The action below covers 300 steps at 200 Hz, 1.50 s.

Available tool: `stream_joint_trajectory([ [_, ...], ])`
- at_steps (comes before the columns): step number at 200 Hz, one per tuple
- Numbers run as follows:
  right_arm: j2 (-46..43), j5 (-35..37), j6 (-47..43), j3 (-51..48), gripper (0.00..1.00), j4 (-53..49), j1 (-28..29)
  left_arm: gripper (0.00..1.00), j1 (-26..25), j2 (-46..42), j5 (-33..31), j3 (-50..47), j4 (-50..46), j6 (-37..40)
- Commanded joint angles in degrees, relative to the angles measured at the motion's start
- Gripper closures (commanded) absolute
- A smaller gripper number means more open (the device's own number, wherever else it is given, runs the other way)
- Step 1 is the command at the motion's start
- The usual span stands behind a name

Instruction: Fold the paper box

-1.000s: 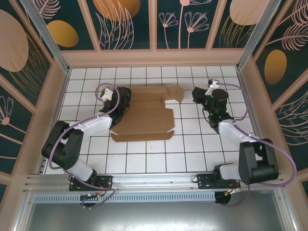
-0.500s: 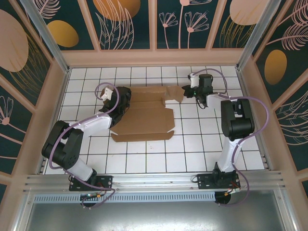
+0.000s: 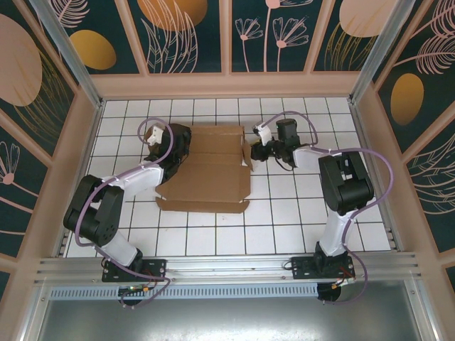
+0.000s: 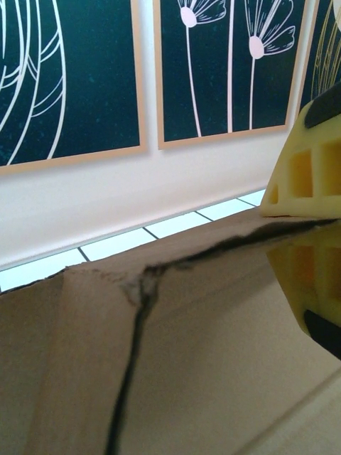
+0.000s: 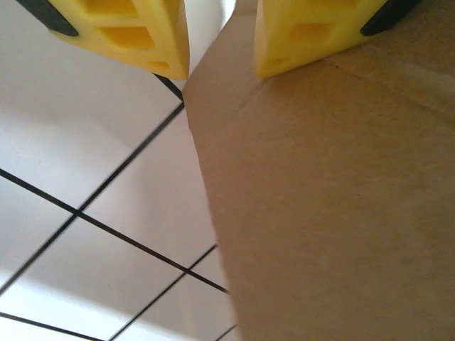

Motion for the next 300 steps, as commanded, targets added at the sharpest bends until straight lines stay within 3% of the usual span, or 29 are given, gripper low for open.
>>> stream_joint_trajectory([
  [1,-2.5,-2.0,-1.4,-0.6,0.68,1.7,2.3,1.0,-0.1,1.2,1.5,0.8,-3.2,1.8],
  [62,-6.3,1.6,-2.1,0.0,0.64,-2.5,3.8,1.0,0.2,0.6,1.8,0.6,-3.3,3.3],
  [116,-11.7,5.8,-4.1,-6.6,0.63,-1.6,4.2,1.0,0.6,0.1,1.0,-0.4,-1.8,5.0],
  [148,-13.8,3.6,-4.2,-9.6,0.59,0.3,4.3,1.0,0.6,-0.3,1.5,-0.8,0.6,6.5],
  [193,-11.0,-0.5,-0.3,-5.5,0.53,-0.3,4.5,1.0,0.6,-0.1,2.3,-0.2,0.5,5.8],
  [246,-7.2,0.2,4.8,0.8,0.5,-0.7,5.5,1.0,0.7,0.1,3.1,1.4,-0.6,5.3],
  [300,-4.3,13.6,4.6,2.3,0.48,-3.9,6.8,1.0,0.8,-1.0,3.0,0.8,-0.3,5.7],
])
